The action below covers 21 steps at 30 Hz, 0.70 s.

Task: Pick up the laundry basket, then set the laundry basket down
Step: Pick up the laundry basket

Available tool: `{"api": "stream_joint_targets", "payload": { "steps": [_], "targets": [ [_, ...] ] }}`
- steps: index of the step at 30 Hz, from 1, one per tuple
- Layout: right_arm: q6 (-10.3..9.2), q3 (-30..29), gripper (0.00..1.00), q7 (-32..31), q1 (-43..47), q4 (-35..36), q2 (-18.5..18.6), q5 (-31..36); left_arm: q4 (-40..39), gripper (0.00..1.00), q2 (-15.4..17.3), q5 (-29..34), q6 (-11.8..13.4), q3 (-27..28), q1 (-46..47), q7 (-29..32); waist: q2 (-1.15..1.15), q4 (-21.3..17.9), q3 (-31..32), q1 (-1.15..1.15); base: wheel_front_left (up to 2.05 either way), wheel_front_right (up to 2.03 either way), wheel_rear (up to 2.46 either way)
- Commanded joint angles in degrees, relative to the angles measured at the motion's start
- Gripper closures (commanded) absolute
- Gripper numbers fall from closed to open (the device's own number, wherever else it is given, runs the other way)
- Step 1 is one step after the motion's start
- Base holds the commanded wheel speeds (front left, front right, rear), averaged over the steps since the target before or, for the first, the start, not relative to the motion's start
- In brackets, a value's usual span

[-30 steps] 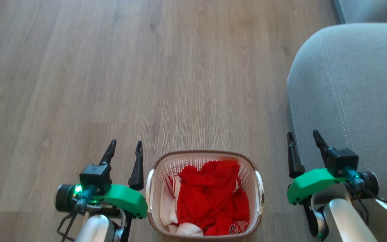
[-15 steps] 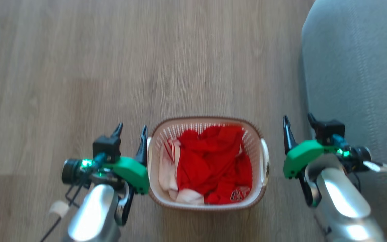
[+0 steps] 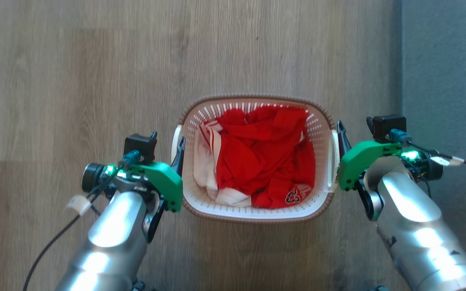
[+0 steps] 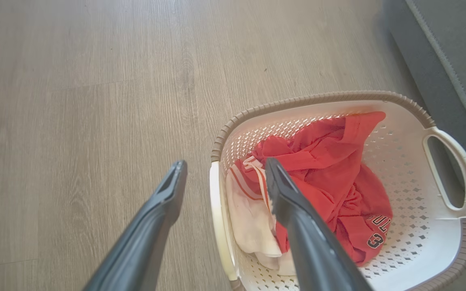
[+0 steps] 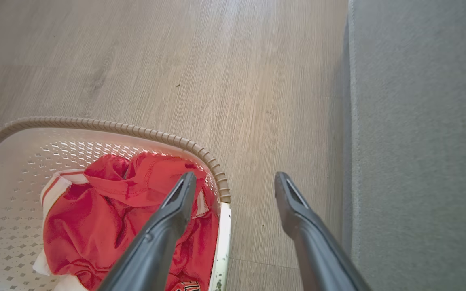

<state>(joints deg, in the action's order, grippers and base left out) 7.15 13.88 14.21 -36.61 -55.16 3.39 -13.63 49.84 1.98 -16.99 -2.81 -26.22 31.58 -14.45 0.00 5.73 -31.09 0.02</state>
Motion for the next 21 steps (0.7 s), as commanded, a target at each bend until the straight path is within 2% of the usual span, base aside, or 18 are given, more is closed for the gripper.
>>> {"api": "stream_joint_targets", "payload": {
  "steps": [1, 10, 17, 21],
  "targets": [
    [0.34, 1.78, 0.00, 0.25, -0.39, -0.50, -0.51, -0.61, 0.61, 0.00, 0.90, -0.60, -0.17, 0.50, 1.66, -0.55, 0.00, 0.27, -2.24, -0.02, 0.00, 0.00, 0.00],
    [0.34, 4.60, 0.00, -1.05, -4.01, -7.57, -0.51, -2.56, 6.46, 0.00, 0.90, -4.32, -0.98, -5.19, 6.21, -0.55, 0.00, 1.11, -6.26, -0.02, 0.00, 0.00, 0.00],
    [0.34, 6.76, 0.00, -1.82, -6.00, -9.72, -0.51, -5.53, 9.23, 0.00, 0.90, -8.25, -0.76, -9.88, 8.52, -0.55, 0.00, 1.77, -8.80, -0.02, 0.00, 0.00, 0.00],
    [0.34, 7.70, 0.00, -2.63, -7.01, -10.75, -0.51, -7.02, 11.25, 0.00, 0.90, -10.43, -1.53, -12.83, 9.98, -0.55, 0.00, 1.81, -10.23, -0.02, 0.00, 0.00, 0.00]
  ]
}}
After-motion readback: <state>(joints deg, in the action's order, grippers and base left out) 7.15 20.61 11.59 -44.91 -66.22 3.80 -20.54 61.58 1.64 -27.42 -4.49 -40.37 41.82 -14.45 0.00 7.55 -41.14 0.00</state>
